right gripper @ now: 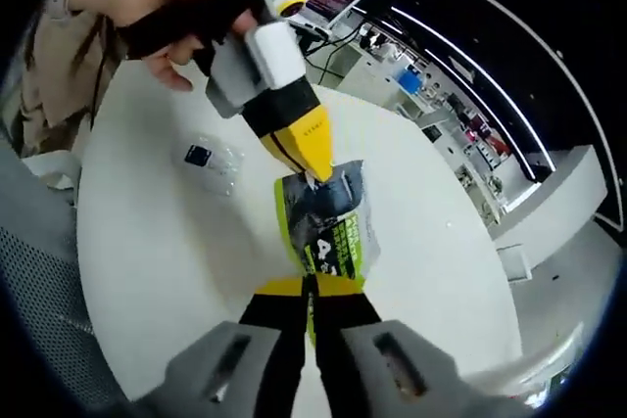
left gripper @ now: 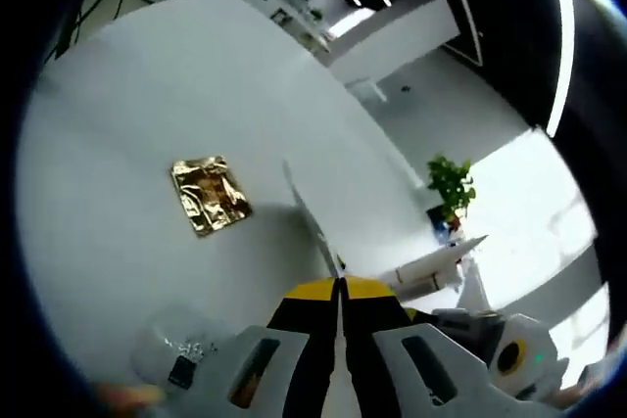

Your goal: Arrange the skincare products in the storage area until every visible bottle or jar stands upright without overlapping.

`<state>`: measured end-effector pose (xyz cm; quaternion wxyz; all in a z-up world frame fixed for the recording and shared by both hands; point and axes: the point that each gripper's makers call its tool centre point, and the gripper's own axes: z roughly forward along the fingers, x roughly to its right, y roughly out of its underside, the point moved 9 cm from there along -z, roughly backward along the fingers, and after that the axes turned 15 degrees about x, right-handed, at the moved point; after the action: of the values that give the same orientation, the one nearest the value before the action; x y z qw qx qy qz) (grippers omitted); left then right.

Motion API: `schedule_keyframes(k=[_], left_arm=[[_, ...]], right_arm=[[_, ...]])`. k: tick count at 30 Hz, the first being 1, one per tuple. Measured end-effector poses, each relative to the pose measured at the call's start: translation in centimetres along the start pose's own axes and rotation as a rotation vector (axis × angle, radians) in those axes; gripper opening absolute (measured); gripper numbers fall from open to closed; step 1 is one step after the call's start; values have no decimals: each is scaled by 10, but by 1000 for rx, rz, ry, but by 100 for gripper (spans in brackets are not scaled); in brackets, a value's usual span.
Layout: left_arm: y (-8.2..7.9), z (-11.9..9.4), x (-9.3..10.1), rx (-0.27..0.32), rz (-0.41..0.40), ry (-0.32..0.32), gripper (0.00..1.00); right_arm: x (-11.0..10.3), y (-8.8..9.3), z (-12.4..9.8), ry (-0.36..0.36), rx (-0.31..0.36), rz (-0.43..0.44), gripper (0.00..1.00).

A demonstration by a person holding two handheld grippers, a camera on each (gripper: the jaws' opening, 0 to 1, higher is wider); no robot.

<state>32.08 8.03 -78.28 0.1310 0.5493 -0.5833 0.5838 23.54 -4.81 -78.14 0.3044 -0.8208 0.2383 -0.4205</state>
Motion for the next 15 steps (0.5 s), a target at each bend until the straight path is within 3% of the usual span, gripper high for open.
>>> schedule_keyframes(k=[5, 10, 15], left_arm=[[6, 2, 1, -83, -35, 30, 2], [13, 8, 3, -95, -51, 33, 8], [13, 8, 3, -108, -56, 32, 5]], right_arm=[[2, 4, -3, -10, 18, 0, 1], [1, -1, -2, -21, 29, -19, 1], [0, -3, -6, -31, 38, -28, 1]])
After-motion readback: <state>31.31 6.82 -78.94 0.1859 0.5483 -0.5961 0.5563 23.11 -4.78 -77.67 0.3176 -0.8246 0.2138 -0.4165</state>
